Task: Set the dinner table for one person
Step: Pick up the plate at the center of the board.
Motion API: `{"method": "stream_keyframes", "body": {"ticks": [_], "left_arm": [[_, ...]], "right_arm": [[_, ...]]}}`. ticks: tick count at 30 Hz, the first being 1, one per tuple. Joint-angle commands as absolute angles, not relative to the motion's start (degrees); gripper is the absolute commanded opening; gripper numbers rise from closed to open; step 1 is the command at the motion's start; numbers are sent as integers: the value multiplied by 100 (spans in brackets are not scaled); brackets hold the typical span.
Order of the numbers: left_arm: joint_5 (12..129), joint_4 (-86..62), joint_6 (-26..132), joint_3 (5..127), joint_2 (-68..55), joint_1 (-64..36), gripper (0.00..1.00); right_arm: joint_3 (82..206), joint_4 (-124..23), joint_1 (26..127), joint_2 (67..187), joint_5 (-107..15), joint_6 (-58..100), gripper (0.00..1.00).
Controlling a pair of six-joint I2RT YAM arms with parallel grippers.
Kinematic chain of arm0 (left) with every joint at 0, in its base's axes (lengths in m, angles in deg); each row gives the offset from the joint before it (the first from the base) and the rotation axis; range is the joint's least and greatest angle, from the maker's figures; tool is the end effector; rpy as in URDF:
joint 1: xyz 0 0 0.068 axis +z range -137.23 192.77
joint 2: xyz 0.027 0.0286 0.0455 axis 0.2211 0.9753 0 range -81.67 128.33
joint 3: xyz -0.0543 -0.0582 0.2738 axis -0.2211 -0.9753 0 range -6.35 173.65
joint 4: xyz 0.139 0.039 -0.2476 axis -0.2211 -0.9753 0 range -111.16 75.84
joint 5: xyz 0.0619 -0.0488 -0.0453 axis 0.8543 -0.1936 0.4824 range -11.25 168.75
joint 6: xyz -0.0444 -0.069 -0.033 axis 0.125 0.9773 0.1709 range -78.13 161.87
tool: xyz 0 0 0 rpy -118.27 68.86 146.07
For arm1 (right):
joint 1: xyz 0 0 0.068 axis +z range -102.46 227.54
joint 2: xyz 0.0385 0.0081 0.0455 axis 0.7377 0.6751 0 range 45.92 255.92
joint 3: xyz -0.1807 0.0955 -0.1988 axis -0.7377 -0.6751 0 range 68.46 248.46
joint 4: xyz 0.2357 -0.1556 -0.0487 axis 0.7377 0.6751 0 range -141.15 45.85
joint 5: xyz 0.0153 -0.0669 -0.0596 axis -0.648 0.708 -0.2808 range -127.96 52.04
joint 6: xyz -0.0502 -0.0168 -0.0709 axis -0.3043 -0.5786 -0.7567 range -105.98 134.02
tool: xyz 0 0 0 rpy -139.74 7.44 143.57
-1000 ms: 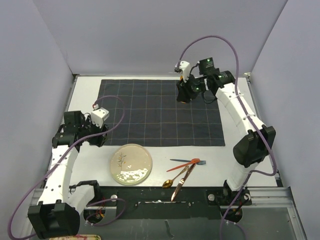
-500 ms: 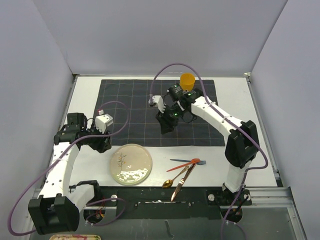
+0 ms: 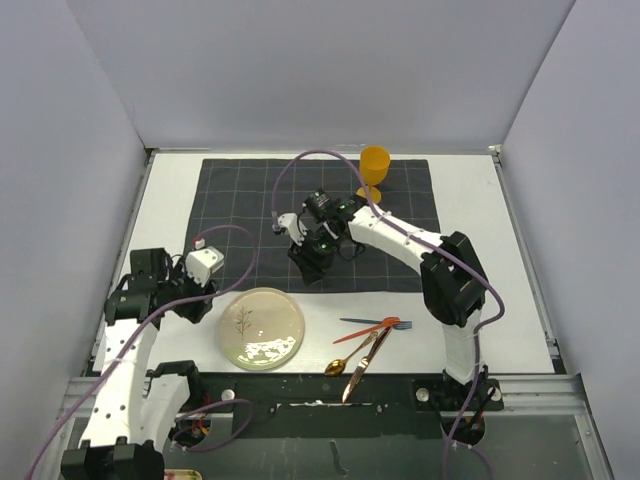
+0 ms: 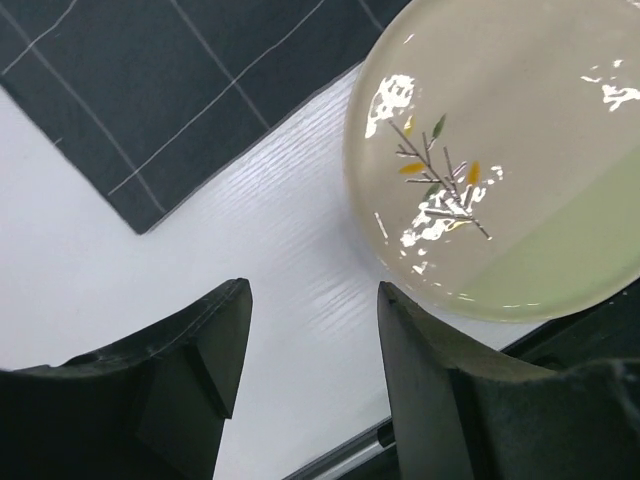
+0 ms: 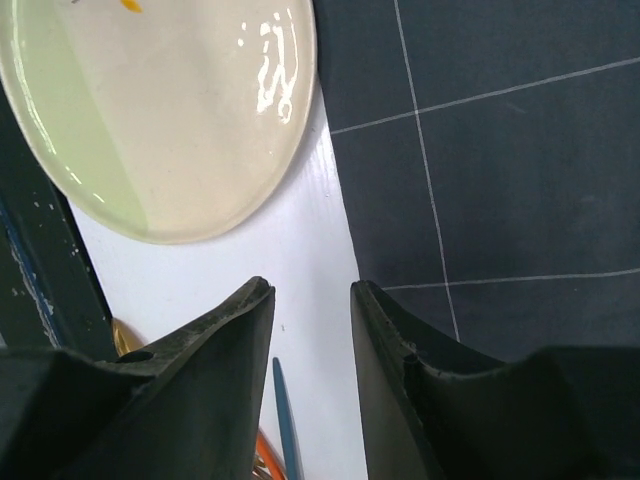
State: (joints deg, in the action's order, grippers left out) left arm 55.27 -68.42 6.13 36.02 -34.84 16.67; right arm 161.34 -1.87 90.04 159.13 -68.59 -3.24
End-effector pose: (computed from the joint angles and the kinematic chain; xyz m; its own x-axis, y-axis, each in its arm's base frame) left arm 0.1838 -0.0189 0.2292 -0.6078 0.4957 -0.6204 0.6151 0.7880 0.0269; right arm 0.3076 0.3362 0.1970 -0.4486 -0.7574 -0.4744 -0.8852 0.3034 0.3527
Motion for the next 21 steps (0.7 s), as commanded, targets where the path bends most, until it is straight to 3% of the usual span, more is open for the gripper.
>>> {"method": "stream_keyframes", "body": {"ticks": [1, 12, 21], "left_arm": [[6348, -6733, 715, 3643, -4069, 1690, 52], [7581, -6852, 1179, 3778, -5280, 1718, 53], [7422, -7292, 1307, 4159, -5763, 1910, 53]], "right_arm": [[16388, -441, 9183, 16064, -6578, -125, 38], [16703, -375, 9443, 16532, -6690, -10, 38], [16910, -347, 9585, 16891, -6753, 21, 38]]}}
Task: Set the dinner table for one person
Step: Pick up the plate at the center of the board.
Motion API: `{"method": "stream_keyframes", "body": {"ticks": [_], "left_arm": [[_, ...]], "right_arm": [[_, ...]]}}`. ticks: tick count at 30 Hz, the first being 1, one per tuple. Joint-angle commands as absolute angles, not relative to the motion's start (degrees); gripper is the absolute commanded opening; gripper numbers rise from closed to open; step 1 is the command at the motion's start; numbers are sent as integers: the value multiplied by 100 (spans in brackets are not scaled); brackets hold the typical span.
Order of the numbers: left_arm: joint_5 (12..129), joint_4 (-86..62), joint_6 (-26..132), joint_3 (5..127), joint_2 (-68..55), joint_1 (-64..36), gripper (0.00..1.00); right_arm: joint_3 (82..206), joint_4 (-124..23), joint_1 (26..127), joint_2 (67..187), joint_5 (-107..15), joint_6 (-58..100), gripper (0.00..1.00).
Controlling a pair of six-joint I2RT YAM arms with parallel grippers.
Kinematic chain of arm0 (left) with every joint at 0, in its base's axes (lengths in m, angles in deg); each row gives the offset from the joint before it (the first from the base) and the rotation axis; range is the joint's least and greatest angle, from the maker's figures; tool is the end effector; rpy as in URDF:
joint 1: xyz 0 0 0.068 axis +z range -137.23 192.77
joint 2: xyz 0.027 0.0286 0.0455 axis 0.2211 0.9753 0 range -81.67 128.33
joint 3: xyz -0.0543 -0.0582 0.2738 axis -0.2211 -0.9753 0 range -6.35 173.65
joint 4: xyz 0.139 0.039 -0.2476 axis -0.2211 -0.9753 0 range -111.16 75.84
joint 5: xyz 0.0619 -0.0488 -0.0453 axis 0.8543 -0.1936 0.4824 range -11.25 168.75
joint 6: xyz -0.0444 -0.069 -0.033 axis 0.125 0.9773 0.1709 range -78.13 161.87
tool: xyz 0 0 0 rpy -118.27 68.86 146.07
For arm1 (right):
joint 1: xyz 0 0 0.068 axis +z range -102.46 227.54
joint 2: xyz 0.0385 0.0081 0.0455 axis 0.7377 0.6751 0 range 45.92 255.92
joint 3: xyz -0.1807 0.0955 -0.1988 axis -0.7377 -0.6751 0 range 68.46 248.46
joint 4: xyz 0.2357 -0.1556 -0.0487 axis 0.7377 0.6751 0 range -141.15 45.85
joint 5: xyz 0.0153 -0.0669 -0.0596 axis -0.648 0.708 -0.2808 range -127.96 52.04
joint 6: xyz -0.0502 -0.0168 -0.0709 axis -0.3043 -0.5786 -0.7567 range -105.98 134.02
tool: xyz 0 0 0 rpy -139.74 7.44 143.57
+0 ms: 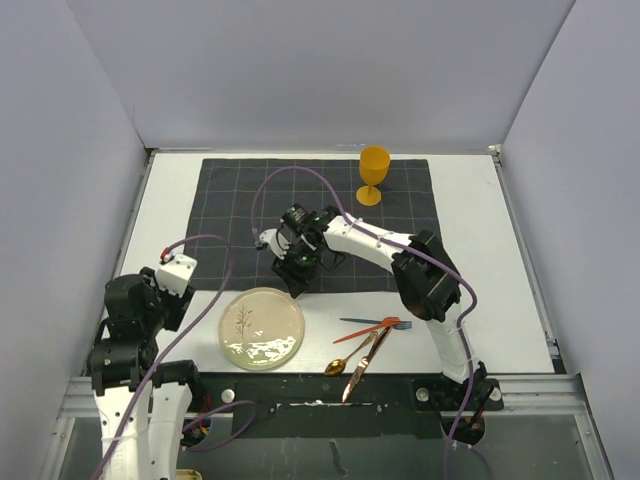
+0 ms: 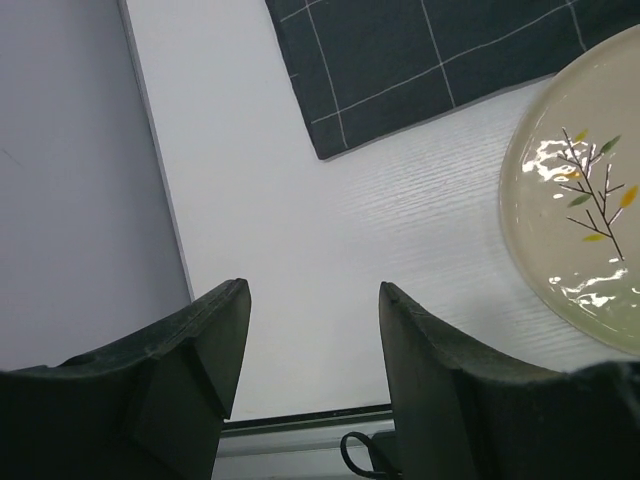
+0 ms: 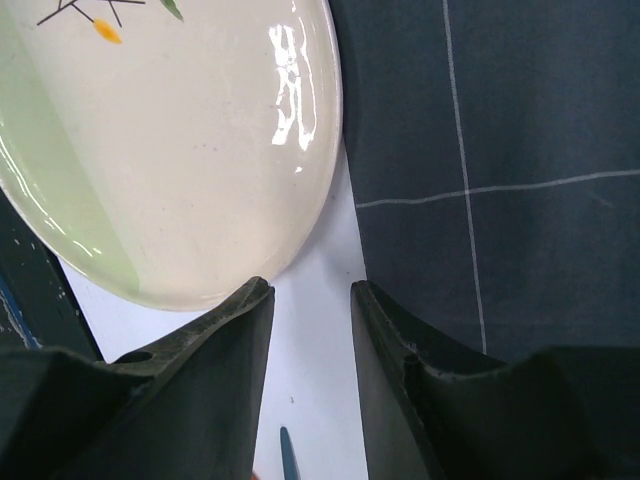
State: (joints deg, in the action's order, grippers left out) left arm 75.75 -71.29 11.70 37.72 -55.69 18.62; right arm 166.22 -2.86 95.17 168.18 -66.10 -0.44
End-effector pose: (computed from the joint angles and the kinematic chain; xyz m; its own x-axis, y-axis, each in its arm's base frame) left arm 0.1291 0.0091 0.2801 -0.5724 0.4460 -0.6881 0.2620 0.8946 0.3619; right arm 0.2975 0.3812 0.1526 -0.4372 -0.8060 -0.3990 -0.8826 0.2994 0.3624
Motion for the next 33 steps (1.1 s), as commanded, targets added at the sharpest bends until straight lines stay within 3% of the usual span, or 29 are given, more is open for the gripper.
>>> {"method": "stream_keyframes", "body": {"ticks": [1, 10, 33], "left_arm": [[7263, -7407, 1279, 4204, -5805, 1910, 53], [6024, -8463, 157, 4656, -6049, 1910, 53], [5503, -9011, -1231, 4820, -6262, 1910, 53]], "right_arm": [[16948, -343, 9597, 16925, -6749, 28, 38], [17213, -279, 9673, 17203, -6760, 61, 37], [17942, 339, 9792, 17722, -6675, 81, 35]]}}
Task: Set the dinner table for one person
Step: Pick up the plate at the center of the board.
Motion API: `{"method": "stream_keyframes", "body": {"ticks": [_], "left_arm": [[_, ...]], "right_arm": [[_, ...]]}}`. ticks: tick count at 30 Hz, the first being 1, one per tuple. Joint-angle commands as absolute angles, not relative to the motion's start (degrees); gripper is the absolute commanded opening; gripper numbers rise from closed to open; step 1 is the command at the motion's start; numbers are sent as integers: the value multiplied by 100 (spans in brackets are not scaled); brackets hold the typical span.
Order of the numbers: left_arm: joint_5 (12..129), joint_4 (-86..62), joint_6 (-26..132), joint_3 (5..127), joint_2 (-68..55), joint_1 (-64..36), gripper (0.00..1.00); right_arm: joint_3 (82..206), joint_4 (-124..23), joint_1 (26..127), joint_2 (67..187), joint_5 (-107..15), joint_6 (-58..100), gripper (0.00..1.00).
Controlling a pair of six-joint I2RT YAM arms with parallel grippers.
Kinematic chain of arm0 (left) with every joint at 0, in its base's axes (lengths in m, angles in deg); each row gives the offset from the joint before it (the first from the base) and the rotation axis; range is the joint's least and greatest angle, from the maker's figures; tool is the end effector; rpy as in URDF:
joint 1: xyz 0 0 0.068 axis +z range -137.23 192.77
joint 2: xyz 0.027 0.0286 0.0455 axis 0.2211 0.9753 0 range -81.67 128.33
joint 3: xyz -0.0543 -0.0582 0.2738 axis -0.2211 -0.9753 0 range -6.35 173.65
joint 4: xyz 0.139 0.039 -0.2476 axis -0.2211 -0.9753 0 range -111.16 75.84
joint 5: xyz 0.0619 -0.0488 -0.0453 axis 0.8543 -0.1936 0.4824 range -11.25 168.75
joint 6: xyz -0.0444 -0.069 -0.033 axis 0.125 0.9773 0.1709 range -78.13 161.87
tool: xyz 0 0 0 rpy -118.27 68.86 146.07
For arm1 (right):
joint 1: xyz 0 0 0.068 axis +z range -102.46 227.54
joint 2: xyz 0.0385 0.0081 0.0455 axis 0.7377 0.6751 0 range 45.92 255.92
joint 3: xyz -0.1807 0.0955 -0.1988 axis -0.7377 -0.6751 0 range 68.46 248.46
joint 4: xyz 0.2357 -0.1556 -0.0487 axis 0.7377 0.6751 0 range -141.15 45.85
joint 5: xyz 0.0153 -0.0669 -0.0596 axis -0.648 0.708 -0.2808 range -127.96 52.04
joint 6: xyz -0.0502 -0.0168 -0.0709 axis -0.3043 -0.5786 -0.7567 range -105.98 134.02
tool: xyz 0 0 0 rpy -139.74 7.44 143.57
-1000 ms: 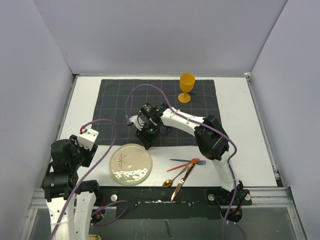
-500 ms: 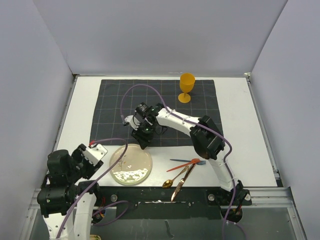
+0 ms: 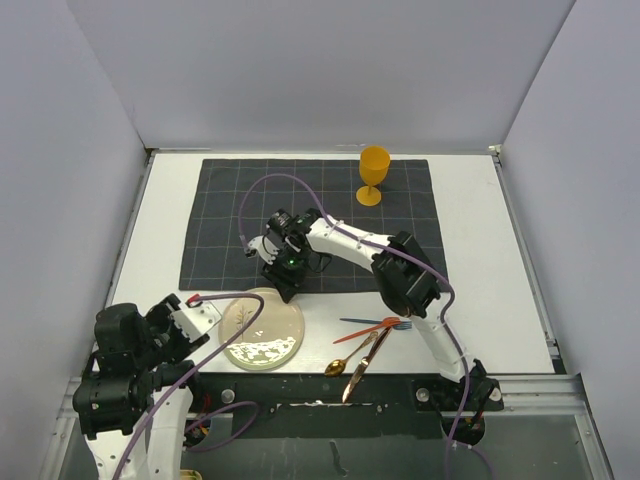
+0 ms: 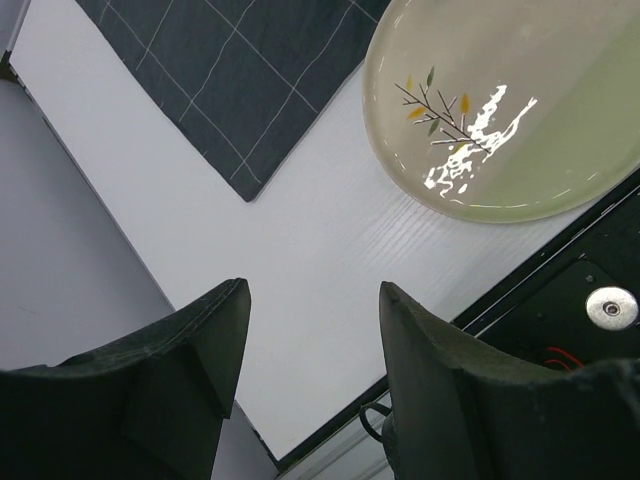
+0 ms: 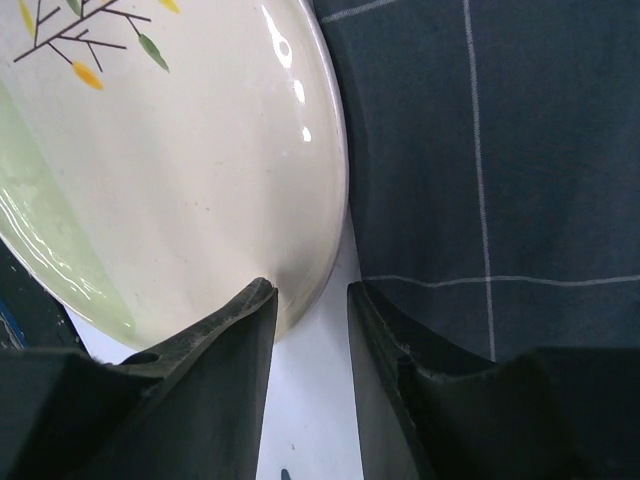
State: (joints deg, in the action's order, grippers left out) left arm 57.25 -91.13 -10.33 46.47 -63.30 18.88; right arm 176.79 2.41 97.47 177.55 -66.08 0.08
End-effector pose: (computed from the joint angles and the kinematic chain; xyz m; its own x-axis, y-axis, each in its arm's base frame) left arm 0.0587 -0.0227 0.3044 -0.2777 0.7097 -0.6474 0.6350 0.6413 0.4306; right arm 0.2997 0.4139 0.1284 -0.4292 -0.8403 -0.3312 -0.8730 0.2919 0.3907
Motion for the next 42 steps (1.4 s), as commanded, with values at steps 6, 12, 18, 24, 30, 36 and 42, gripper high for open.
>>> {"method": "stream_keyframes", "body": {"ticks": [6, 12, 18, 24, 30, 36, 42], "left_arm": [[5479, -8911, -1308, 4763, -6255, 1910, 53], [5437, -8771, -1391, 4619, -6205, 1910, 53], [5379, -8601, -1486, 4526, -6101, 1910, 53], [5301, -8505, -1594, 4512, -5998, 1910, 53], [5266, -8440, -1682, 4379, -5994, 1910, 53], [5326, -8385, -1769, 4244, -6048, 1910, 53], [5370, -8398, -1832, 4193, -6092, 1910, 52]], "right_arm": [[18168, 468, 9798, 17892, -6739, 100, 34], [18335, 596, 9812, 18068, -6896, 148, 33], [18436, 689, 9842, 18153, -6907, 153, 32], [18634, 850, 9864, 18286, -6858, 153, 27], [18747, 954, 9877, 18368, -6817, 106, 15], [18834, 1011, 9890, 18417, -6733, 100, 5], [18947, 1025, 9884, 18441, -6705, 127, 0]]}}
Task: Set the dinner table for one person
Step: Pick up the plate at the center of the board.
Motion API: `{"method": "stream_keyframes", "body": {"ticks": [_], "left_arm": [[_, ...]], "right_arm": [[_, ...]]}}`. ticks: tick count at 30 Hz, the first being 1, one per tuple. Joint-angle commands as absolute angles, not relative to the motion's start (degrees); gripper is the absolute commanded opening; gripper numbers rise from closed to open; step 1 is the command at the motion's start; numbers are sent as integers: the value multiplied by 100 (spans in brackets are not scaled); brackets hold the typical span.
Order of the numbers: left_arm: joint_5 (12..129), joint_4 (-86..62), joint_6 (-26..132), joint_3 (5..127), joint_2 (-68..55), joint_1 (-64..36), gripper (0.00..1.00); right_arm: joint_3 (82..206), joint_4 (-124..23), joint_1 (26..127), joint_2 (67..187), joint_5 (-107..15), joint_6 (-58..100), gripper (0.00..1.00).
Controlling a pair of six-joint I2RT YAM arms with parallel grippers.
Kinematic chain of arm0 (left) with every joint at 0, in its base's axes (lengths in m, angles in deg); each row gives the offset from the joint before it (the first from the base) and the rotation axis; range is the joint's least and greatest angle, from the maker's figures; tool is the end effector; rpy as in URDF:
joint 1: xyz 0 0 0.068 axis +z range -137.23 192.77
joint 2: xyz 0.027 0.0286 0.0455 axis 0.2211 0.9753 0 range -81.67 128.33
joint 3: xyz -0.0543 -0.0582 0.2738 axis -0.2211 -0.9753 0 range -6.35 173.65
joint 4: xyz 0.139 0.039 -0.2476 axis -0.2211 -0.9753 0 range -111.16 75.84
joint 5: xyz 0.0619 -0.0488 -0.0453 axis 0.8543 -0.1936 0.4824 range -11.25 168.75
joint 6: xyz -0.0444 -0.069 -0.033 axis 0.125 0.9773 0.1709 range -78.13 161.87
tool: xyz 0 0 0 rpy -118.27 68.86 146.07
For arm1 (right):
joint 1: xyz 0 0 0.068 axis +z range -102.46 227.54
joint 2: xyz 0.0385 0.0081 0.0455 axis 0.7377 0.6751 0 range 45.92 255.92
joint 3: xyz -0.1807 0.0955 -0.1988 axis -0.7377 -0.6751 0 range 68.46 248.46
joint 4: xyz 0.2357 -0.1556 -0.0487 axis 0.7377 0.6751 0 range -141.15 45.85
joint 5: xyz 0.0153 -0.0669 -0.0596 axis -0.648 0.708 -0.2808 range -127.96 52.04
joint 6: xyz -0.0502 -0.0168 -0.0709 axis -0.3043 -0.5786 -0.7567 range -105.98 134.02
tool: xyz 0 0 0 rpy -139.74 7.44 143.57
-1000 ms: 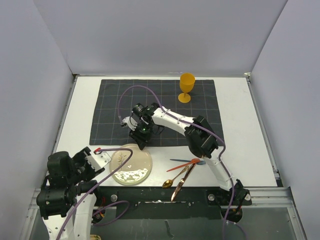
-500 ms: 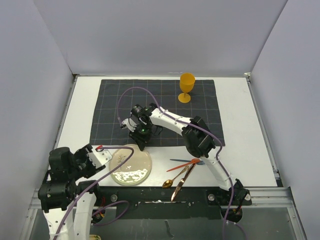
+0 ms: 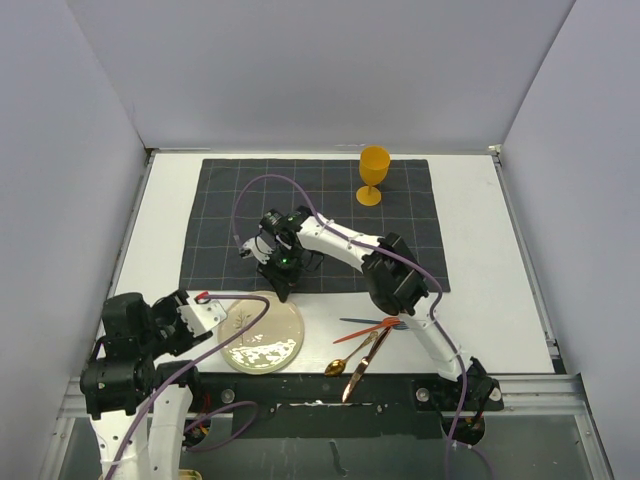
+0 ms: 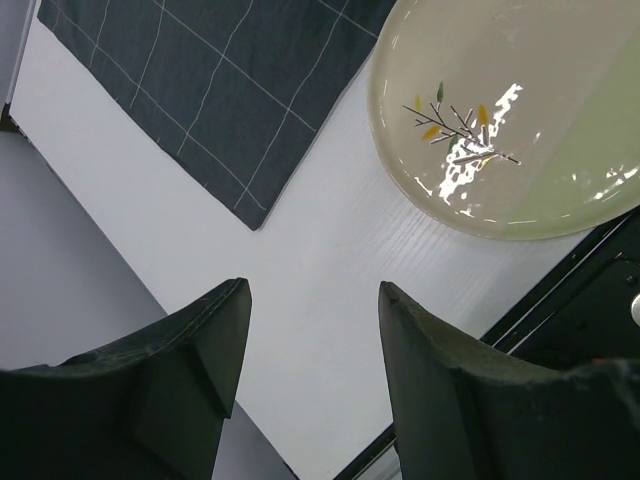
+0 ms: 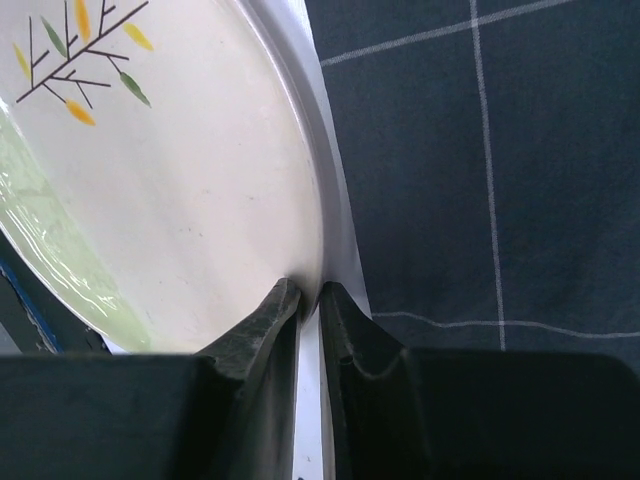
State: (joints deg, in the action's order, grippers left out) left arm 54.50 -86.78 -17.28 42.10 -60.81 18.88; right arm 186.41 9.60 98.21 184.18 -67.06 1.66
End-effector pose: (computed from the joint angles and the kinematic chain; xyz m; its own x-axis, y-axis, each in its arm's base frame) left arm 0.0804 -0.0239 0.2880 -0.1961 0.7663 -0.6118 0.7023 0.5452 0.4578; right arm 0.3026 0.4297 0.1188 -0.4566 -0.8524 -0.2546 -0.8410 0.3203 0.4360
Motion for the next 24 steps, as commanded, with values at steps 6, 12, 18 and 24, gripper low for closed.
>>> {"method": "stream_keyframes", "body": {"ticks": [6, 12, 18, 24], "left_arm": [[5335, -8315, -1761, 4102, -6097, 1908, 52], [5300, -8101, -1660, 4075, -6022, 1910, 52], [5224, -7922, -1568, 4041, -5859, 1910, 52], [5237, -7852, -1560, 4007, -5777, 1908, 51]], "right_arm": [[19141, 1041, 9876, 18437, -6731, 181, 0], [19370, 1102, 9878, 18378, -6724, 214, 0], [19461, 1193, 9855, 18339, -6709, 180, 0], [19553, 1235, 9726, 18272, -6657, 152, 0]]}}
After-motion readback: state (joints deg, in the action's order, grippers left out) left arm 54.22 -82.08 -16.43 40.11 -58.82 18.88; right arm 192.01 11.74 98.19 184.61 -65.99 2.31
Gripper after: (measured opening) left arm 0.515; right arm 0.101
